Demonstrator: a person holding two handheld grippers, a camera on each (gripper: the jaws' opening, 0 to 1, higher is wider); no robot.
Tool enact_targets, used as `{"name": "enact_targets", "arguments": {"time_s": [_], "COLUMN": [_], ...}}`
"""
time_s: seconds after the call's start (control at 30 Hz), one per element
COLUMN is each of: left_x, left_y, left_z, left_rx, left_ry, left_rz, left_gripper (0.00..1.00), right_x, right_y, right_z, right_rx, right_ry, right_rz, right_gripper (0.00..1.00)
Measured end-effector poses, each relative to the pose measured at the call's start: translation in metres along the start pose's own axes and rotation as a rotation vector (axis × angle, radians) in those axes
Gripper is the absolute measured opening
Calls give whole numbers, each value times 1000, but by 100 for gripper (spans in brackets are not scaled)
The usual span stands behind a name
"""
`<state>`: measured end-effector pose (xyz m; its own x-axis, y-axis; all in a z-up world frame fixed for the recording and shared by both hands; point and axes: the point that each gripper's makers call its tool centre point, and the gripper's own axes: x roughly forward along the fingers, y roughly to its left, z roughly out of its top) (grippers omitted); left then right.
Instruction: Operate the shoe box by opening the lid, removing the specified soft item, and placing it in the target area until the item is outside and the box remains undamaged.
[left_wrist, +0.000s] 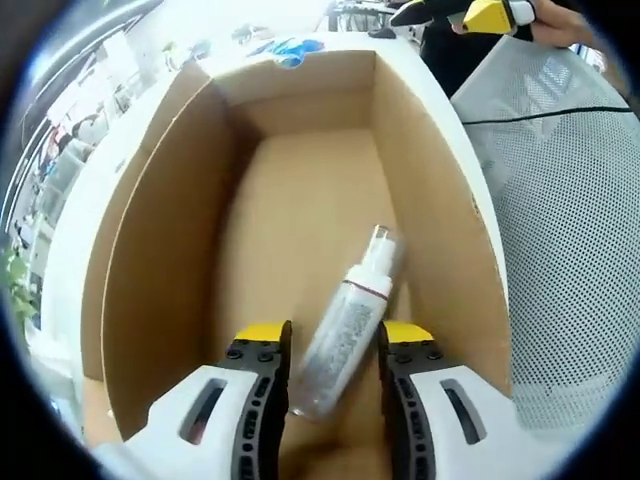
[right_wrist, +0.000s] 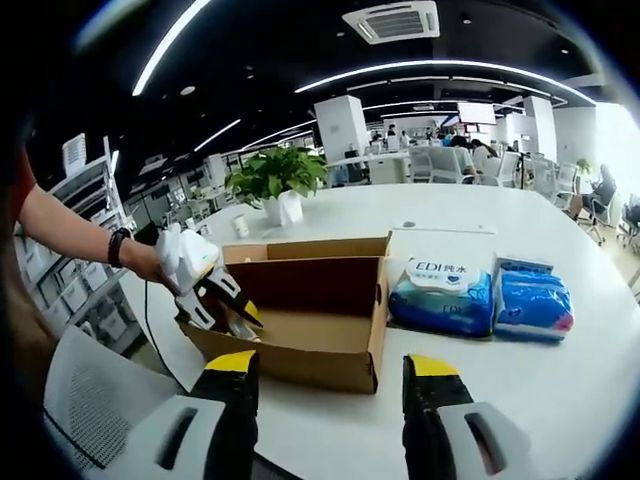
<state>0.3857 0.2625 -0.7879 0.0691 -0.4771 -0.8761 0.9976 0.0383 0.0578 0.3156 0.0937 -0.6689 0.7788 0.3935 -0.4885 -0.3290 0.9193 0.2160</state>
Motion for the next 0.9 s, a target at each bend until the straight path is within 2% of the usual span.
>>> {"name": "enact_targets", "arguments": {"time_s": [0.1, 0.2, 0.33, 0.4, 0.43, 0.53, 0.73, 0.9], "left_x": [3, 2, 2, 0, -1, -7, -14, -21], "left_y": [-3, -1, -3, 2, 5, 8, 10, 11], "left_z": [0, 0, 2, 3, 4, 6, 3, 8], "left_rx": [-2, -16, -47, -54, -68, -131, -169, -190], "left_ry": [0, -10, -37, -53, -64, -96, -107, -132], "left_rz": [-14, -2, -9, 21, 37, 34, 38, 41], "left_gripper": [27, 25, 22, 21, 21, 20, 20, 20], "right_x": [0, 0, 1, 2, 2, 2, 3, 4], "right_y": [0, 1, 5, 7, 7, 9, 13, 16], "right_z": [0, 0, -2, -2, -2, -2, -4, -5], "right_rx": [6, 9, -5, -12, -12, -8, -12, -9], "right_ry": [-1, 1, 10, 10, 9, 9, 21, 28], "right_rz": [2, 5, 21, 27, 28, 38, 56, 69], "right_gripper": [55, 55, 55, 55, 54, 54, 52, 52]}}
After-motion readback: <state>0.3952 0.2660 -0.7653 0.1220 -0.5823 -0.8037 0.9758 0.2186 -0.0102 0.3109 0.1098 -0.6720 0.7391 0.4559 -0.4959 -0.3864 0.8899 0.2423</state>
